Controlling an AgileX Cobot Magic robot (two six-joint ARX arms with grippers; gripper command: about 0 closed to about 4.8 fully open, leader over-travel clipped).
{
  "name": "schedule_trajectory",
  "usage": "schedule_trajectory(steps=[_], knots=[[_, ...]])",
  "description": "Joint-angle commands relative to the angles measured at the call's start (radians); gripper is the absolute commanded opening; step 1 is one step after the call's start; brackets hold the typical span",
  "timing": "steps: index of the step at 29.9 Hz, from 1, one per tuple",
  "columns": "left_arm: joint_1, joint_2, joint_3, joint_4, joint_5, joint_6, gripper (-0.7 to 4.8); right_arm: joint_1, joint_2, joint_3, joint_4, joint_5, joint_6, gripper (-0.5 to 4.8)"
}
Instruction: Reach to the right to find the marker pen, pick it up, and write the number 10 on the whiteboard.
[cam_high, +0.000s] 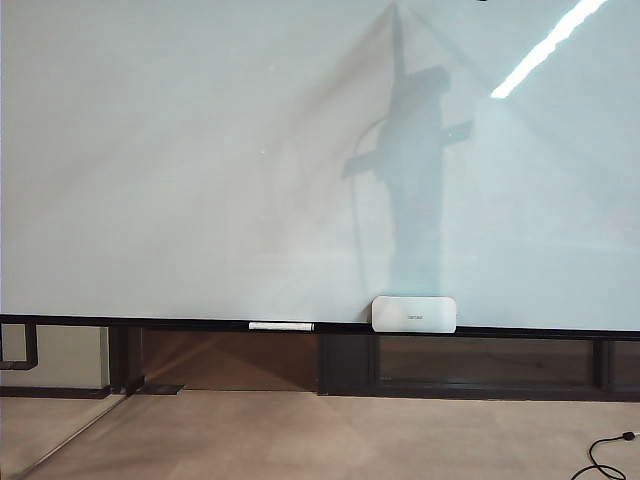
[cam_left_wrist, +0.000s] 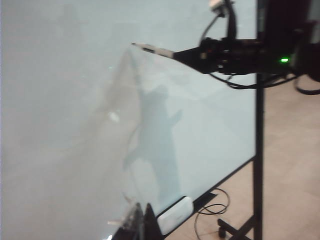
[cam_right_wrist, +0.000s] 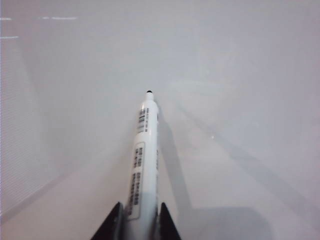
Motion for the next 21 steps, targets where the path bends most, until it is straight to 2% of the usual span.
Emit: schedule_trajectory(steps=[1, 21], knots=[[0.000, 0.000, 0.005, 0.013, 0.015, 0.006, -0.06, 0.002, -0.002, 0.005, 0.027, 0.005, 0.000, -0.03], [0.000, 0.008, 0.005, 0.013, 0.014, 0.014, -0.06, -0.004, 0.039, 0.005, 0.046, 0.025, 0.001, -0.03]])
